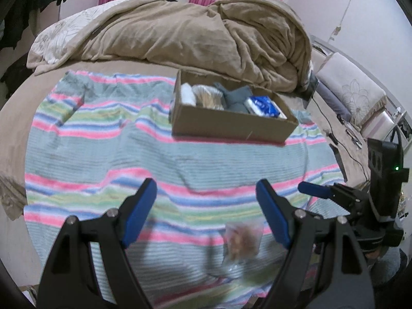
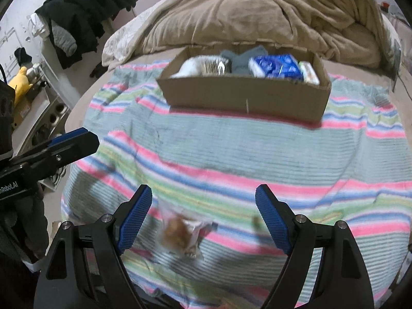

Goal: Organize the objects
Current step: 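Grasp the clear bag of brown snacks with the right gripper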

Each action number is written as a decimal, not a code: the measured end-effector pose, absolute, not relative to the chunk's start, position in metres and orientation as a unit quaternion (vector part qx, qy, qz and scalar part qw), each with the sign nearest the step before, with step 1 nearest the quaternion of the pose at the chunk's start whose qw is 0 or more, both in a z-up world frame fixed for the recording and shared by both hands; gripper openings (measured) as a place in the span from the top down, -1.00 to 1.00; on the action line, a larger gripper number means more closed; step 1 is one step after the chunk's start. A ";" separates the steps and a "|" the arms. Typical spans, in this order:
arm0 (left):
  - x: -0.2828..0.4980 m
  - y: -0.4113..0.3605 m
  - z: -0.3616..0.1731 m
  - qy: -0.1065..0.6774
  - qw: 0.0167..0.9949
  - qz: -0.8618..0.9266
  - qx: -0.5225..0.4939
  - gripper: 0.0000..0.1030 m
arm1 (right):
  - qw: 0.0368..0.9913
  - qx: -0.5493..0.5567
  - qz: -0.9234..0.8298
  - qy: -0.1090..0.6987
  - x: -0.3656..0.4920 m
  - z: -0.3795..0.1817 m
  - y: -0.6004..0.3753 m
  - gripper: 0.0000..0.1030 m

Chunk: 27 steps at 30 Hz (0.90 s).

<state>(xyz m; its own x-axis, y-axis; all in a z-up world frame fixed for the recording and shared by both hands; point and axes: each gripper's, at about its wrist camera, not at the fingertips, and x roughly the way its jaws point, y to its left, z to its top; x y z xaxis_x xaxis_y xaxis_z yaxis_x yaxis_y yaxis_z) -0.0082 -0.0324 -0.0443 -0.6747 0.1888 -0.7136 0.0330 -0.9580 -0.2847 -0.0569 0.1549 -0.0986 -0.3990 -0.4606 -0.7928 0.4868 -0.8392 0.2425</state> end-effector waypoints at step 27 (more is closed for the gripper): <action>-0.002 -0.031 -0.104 -0.134 0.019 0.876 -0.463 -0.57 | 0.314 0.530 -0.788 -0.008 -0.055 -0.171 0.133 0.04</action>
